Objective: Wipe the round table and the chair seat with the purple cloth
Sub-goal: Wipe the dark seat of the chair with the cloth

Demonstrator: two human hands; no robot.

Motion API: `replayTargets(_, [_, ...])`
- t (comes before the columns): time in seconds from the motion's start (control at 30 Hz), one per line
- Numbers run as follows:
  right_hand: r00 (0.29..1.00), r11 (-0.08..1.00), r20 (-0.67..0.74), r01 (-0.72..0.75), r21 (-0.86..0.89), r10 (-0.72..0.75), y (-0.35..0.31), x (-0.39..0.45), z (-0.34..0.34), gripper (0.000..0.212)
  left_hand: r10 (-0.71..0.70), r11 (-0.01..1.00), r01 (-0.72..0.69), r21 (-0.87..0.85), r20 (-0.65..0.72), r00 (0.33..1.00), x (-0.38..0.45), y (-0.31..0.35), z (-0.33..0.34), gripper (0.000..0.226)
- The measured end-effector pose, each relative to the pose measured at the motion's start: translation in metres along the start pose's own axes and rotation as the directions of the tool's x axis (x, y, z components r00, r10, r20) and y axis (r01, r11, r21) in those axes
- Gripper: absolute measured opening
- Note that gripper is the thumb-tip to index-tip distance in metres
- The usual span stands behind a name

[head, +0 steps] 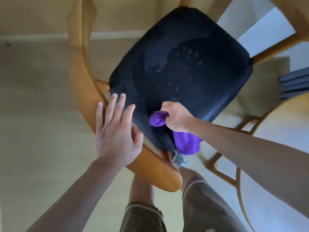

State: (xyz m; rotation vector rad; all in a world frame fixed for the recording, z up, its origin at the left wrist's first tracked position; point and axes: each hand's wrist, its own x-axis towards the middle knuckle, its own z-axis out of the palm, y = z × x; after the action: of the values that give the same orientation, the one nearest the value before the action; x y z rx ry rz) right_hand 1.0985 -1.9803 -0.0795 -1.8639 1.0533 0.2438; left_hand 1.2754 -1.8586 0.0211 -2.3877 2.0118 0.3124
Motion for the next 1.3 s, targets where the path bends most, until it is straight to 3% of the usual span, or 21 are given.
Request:
replayTargets(0.1, [0.973, 0.976, -0.212, 0.126, 0.178, -0.087, -0.035, 0.030, -0.018, 0.027, -0.182, 0.982, 0.178, -0.059, -0.075, 0.980, -0.006, 0.005, 0.004, 0.066])
replayTargets(0.17, [0.954, 0.969, -0.236, 0.216, 0.118, -0.184, -0.051, 0.051, -0.012, 0.022, -0.274, 0.960, 0.266, -0.082, -0.097, 0.957, -0.005, 0.006, 0.008, 0.071])
replayTargets(0.23, [0.978, 0.978, -0.089, 0.181, -0.107, -0.190, -0.054, 0.069, 0.005, 0.020, -0.315, 0.949, 0.309, -0.068, -0.104, 0.943, -0.004, 0.006, 0.011, 0.069])
replayTargets(0.33, [0.997, 0.925, 0.053, 0.076, -0.371, -0.060, -0.048, 0.075, 0.038, 0.047, -0.315, 0.949, 0.312, -0.045, -0.120, 0.941, -0.004, 0.005, 0.017, 0.058])
replayTargets(0.43, [0.963, 0.806, 0.151, 0.269, -0.528, -0.222, -0.032, 0.045, 0.068, 0.039, -0.291, 0.956, 0.284, -0.071, -0.136, 0.947, -0.004, 0.003, 0.019, 0.047])
replayTargets(0.5, [0.888, 0.662, 0.320, 0.459, -0.592, -0.330, -0.006, 0.021, 0.073, 0.038, -0.284, 0.958, 0.276, -0.080, -0.137, 0.949, -0.005, 0.003, 0.019, 0.045])
replayTargets(0.57, [0.794, 0.550, 0.502, 0.604, -0.577, -0.344, 0.015, 0.006, 0.066, 0.036, -0.276, 0.960, 0.268, -0.083, -0.114, 0.954, -0.006, 0.003, 0.017, 0.043])
replayTargets(0.63, [0.730, 0.531, 0.613, 0.663, -0.528, -0.302, 0.015, 0.008, 0.052, 0.023, -0.272, 0.960, 0.264, -0.096, -0.089, 0.958, -0.005, 0.002, 0.015, 0.042])
replayTargets(0.67, [0.731, 0.576, 0.623, 0.646, -0.501, -0.278, 0.006, 0.014, 0.046, 0.017, -0.273, 0.960, 0.265, -0.092, -0.081, 0.959, -0.005, 0.002, 0.014, 0.040])
replayTargets(0.73, [0.827, 0.759, 0.508, 0.486, -0.434, -0.240, -0.014, 0.035, 0.032, 0.019, -0.271, 0.961, 0.266, -0.080, -0.062, 0.961, -0.006, 0.003, 0.011, 0.036])
replayTargets(0.8, [0.946, 0.907, 0.224, 0.297, -0.299, -0.235, -0.035, 0.065, 0.013, 0.018, -0.268, 0.959, 0.263, -0.101, -0.043, 0.962, -0.006, 0.005, 0.008, 0.036])
replayTargets(0.87, [0.983, 0.973, -0.036, 0.170, -0.155, -0.177, -0.057, 0.095, -0.004, 0.015, -0.267, 0.957, 0.260, -0.131, -0.037, 0.963, -0.006, 0.005, 0.005, 0.042])
replayTargets(0.93, [0.979, 0.989, -0.150, 0.125, -0.074, -0.135, -0.072, 0.119, -0.008, 0.011, -0.269, 0.955, 0.260, -0.145, -0.046, 0.962, -0.006, 0.005, 0.004, 0.043])
replayTargets(1.0, [0.980, 0.970, -0.095, 0.154, -0.189, -0.175, -0.077, 0.135, 0.005, 0.013, -0.269, 0.955, 0.258, -0.147, -0.055, 0.962, -0.006, 0.004, 0.004, 0.042])
replayTargets(1.1, [0.974, 0.845, 0.031, 0.212, -0.491, -0.226, -0.071, 0.132, 0.031, 0.042, -0.256, 0.959, 0.245, -0.146, -0.069, 0.964, -0.006, 0.004, 0.005, 0.040])
replayTargets(1.23, [0.897, 0.699, 0.281, 0.441, -0.562, -0.340, -0.052, 0.076, 0.054, 0.033, -0.251, 0.964, 0.245, -0.100, -0.048, 0.967, -0.004, 0.004, 0.005, 0.040])
replayTargets(1.3, [0.837, 0.634, 0.437, 0.538, -0.555, -0.328, -0.031, 0.036, 0.058, 0.034, -0.251, 0.965, 0.247, -0.092, -0.040, 0.967, -0.005, 0.004, 0.005, 0.040])
